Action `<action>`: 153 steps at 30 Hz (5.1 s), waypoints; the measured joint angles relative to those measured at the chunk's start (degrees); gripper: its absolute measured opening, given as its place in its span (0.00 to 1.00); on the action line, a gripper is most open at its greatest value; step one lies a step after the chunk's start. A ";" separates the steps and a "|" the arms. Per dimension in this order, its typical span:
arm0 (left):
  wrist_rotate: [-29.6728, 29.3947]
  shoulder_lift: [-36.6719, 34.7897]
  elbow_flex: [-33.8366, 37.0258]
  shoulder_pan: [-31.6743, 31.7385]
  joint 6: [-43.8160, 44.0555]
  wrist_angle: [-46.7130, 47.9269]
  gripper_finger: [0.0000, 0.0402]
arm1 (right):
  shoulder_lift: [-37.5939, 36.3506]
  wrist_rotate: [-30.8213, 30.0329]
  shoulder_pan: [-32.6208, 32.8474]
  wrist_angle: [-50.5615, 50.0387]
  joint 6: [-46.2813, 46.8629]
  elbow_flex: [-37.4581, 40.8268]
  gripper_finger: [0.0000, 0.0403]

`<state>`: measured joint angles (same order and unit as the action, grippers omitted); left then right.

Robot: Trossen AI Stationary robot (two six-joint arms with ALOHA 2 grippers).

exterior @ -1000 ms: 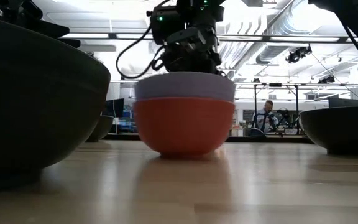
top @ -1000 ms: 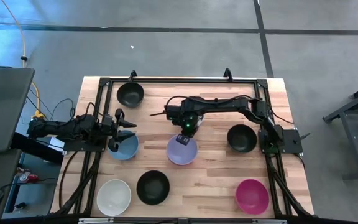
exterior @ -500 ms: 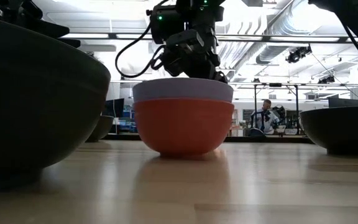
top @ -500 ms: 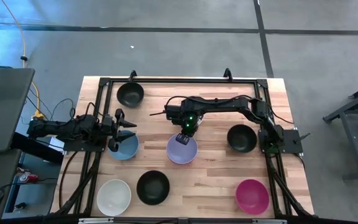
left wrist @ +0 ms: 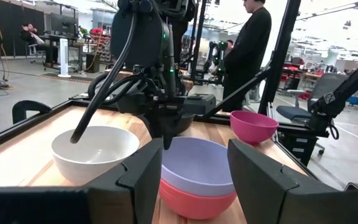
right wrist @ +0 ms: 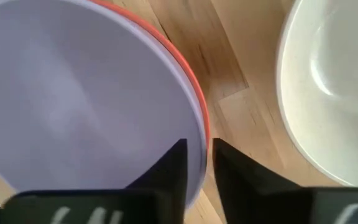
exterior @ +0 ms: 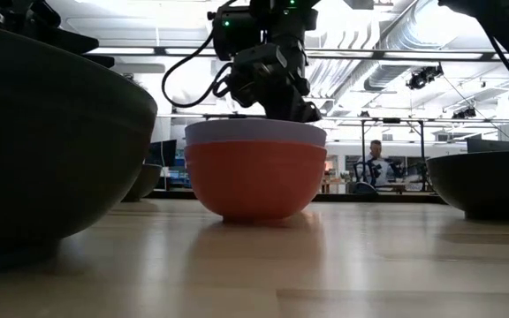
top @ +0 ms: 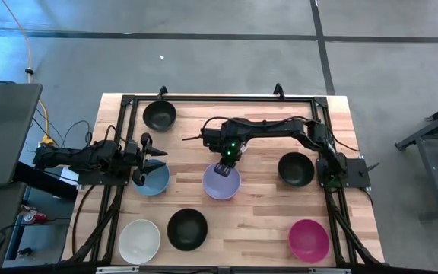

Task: Nest bowls inside each other
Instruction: Stack the purple bowl on the orange bowl, then stack the top white bowl on the purple bowl

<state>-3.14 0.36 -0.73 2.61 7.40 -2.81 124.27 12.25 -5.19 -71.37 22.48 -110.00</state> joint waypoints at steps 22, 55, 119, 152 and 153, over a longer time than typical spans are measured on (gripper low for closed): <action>-0.04 0.00 0.00 0.00 -0.04 1.75 0.43 | -0.33 -12.26 -9.60 -12.60 -6.01 -14.66 0.26; -0.04 0.00 0.01 0.00 -0.09 1.95 0.43 | -0.22 -6.16 -22.71 1.67 -16.55 4.02 0.16; -0.28 0.00 0.01 -0.01 -0.10 1.68 0.43 | -0.29 -1.55 -2.88 -18.27 -5.06 -23.02 0.00; -0.07 0.00 0.00 0.00 -0.07 1.77 0.43 | 8.92 -1.30 -0.13 -16.50 -9.58 -22.93 0.00; -0.07 0.00 0.00 -0.02 -0.07 1.81 0.43 | 8.92 -1.60 -0.13 -16.35 -9.59 -22.93 0.00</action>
<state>-3.20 0.36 -0.73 2.59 7.33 -1.00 133.19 10.65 -5.32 -87.72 12.89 -132.92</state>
